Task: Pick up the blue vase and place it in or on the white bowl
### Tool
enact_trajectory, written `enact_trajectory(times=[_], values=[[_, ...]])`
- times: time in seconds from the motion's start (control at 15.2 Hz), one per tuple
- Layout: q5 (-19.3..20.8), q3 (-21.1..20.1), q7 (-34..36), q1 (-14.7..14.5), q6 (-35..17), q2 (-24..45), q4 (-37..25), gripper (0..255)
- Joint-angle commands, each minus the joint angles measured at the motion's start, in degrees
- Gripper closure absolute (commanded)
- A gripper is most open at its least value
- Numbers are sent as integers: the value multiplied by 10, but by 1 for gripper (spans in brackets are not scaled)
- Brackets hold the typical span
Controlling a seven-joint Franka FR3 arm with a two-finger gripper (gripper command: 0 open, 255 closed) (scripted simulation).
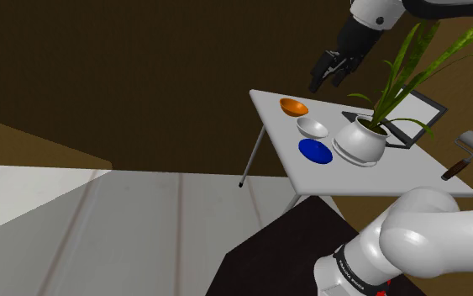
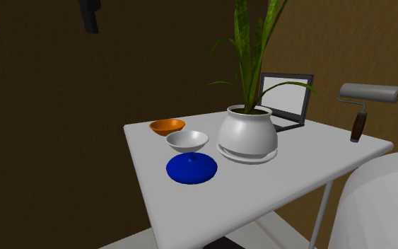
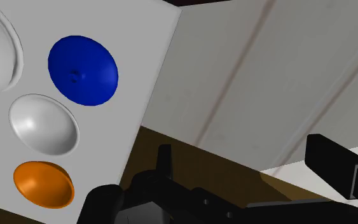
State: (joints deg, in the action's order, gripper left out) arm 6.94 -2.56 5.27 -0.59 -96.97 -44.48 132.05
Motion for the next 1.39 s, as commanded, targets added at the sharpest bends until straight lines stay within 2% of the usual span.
enact_trajectory(times=[0.0, 0.66, 1.32], values=[[0, 0, 0, 0, 0, 0, 0, 0], [34, 115, -74, 43, -110, 52, 72, 0], [45, 233, -159, 76, -227, 171, 87, 0]])
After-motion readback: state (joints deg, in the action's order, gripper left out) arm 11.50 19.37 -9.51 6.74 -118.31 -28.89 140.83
